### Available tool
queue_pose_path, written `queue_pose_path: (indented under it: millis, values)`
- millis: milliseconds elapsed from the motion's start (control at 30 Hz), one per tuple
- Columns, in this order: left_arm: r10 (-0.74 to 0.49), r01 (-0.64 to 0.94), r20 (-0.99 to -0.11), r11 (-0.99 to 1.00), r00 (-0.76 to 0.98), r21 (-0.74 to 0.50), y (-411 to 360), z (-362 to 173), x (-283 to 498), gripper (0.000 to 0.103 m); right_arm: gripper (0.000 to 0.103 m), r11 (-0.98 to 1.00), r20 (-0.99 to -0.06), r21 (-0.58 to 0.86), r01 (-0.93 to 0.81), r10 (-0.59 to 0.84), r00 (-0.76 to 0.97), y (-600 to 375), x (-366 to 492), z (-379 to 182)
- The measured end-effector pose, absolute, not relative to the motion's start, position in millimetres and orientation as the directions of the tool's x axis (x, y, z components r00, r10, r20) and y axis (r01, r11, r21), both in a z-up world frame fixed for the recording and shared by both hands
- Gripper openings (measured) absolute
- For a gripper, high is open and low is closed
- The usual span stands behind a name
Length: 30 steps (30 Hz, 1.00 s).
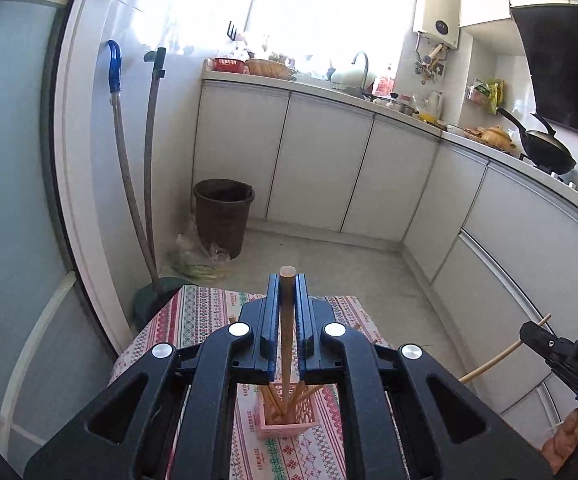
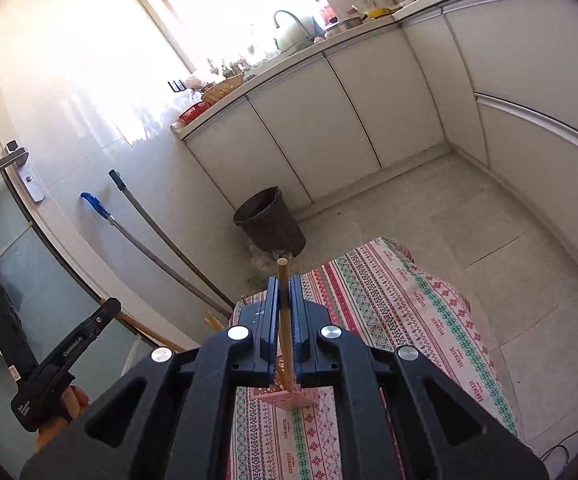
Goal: Organize utensils
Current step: 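Lift both chopsticks and carry them above the pink holder, then open both grippers to drop the chopsticks into the pink holder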
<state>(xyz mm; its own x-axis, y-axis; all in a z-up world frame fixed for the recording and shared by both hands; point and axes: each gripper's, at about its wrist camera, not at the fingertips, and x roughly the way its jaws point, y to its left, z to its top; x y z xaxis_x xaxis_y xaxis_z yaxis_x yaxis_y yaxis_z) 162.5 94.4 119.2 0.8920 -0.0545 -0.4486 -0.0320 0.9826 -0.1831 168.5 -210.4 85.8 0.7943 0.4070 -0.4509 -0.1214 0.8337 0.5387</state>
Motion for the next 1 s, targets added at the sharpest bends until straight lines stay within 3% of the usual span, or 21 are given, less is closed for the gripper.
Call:
queue_pose_path:
  millis: [167, 233, 433, 600, 800, 1000]
  values:
    - [-0.074, -0.026, -0.482, 0.98, 0.873, -0.197, 93, 96, 184, 0.008, 0.006, 0.835, -0.461, 0.535, -0.128, 0.416, 0.783, -204, 172, 84]
    - [-0.07, -0.041, -0.522, 0.98, 0.85, -0.197, 95, 83, 190, 0.02, 0.006, 0.832, -0.46, 0.538, -0.133, 0.422, 0.781, -202, 173, 85]
    - [-0.044, -0.092, -0.453, 0.958, 0.89, -0.272, 124, 102, 160, 0.029, 0.006, 0.825, -0.44, 0.546, -0.144, 0.429, 0.789, -195, 172, 90]
    - [0.02, -0.139, -0.409, 0.954, 0.912, -0.264, 137, 118, 136, 0.036, 0.006, 0.835, -0.436, 0.53, -0.149, 0.419, 0.796, -182, 175, 91]
    - [0.078, -0.177, -0.387, 0.958, 0.919, -0.226, 142, 124, 127, 0.037, 0.006, 0.855, -0.451, 0.498, -0.145, 0.399, 0.798, -157, 190, 83]
    - [0.08, -0.192, -0.436, 0.956, 0.897, -0.221, 150, 109, 136, 0.039, 0.006, 0.869, -0.483, 0.475, -0.138, 0.388, 0.785, -128, 214, 65]
